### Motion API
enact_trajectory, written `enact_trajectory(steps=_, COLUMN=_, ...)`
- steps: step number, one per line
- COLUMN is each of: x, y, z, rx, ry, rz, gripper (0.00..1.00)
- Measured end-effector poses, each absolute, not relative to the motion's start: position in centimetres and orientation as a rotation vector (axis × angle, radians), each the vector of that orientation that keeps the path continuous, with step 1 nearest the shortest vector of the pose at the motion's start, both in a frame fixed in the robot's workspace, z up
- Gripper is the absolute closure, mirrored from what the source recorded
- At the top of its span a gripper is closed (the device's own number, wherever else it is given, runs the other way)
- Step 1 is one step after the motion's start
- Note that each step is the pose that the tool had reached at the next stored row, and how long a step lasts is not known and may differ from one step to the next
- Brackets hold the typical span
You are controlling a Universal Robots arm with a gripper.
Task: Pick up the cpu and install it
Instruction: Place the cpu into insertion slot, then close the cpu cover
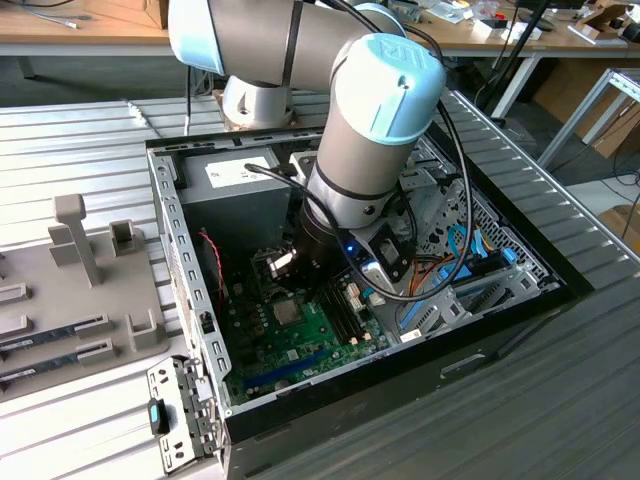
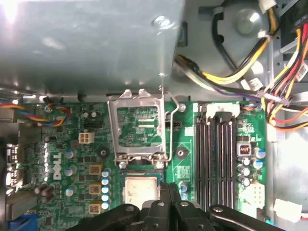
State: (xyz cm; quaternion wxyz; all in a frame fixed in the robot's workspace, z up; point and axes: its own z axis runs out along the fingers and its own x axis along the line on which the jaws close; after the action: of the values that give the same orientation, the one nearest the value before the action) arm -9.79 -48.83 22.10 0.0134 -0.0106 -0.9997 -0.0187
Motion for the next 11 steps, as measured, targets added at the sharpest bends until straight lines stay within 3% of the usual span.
enact_trajectory(steps=11, x=-9.78, y=-48.83, z=22.10, rx=-0.033, ry=-3.114, rz=-0.058, gripper=0.89)
